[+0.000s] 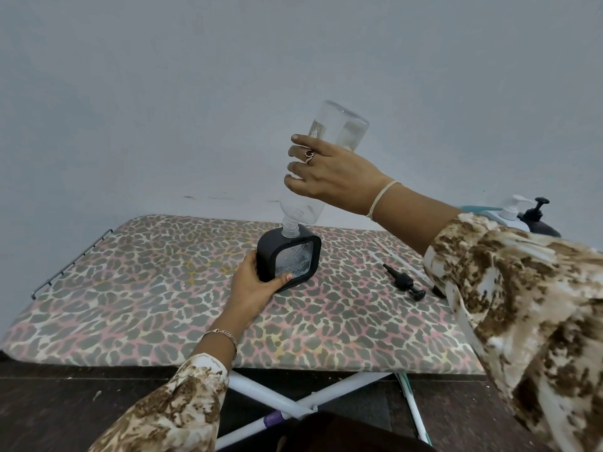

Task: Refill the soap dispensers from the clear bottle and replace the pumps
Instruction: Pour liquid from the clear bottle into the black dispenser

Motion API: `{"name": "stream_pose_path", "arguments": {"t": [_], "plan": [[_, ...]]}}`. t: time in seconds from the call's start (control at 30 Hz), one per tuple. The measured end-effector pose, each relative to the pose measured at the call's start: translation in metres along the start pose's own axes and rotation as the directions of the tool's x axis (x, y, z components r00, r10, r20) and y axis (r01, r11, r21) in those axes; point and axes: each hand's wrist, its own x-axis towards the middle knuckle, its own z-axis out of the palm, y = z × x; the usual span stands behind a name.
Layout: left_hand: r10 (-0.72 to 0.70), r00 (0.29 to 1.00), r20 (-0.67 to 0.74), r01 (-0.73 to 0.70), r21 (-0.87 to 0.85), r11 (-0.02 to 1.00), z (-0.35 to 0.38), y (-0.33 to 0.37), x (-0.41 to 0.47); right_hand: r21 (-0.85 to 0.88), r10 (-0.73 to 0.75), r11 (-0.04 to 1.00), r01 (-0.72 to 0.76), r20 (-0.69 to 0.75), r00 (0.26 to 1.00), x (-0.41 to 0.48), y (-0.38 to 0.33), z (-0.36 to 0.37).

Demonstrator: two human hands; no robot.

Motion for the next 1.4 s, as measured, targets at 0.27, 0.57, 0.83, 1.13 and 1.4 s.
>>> {"name": "stream_pose_path", "arguments": {"t": [0.27, 0.57, 0.83, 1.13, 1.4], "plan": [[0.017, 1.0, -0.009, -0.017, 0.031, 0.999, 0.0, 0.001, -0.001, 0.022, -0.009, 1.0, 0.009, 0.001, 1.0, 0.003, 0.002, 0.001], [0.013, 0.999, -0.042, -0.013, 0.018, 1.0, 0.001, 0.012, -0.008, 0.147, 0.068, 0.986, -0.075, 0.057, 0.996, -0.003, -0.001, -0.002], [-0.002, 0.999, -0.053, 0.003, 0.027, 1.0, 0.002, 0.021, -0.013, 0.362, 0.32, 0.833, -0.419, 0.301, 0.898, -0.026, -0.021, -0.005], [0.02, 0.999, -0.027, -0.02, 0.022, 1.0, 0.003, 0.024, -0.016, 0.588, 0.551, -0.243, -0.772, 0.738, 0.389, -0.065, -0.08, 0.012], [0.0, 1.0, -0.029, 0.001, 0.045, 0.999, 0.003, 0.018, -0.013, 0.329, 0.371, -0.868, -0.372, 0.927, -0.047, -0.076, -0.128, 0.022]]}}
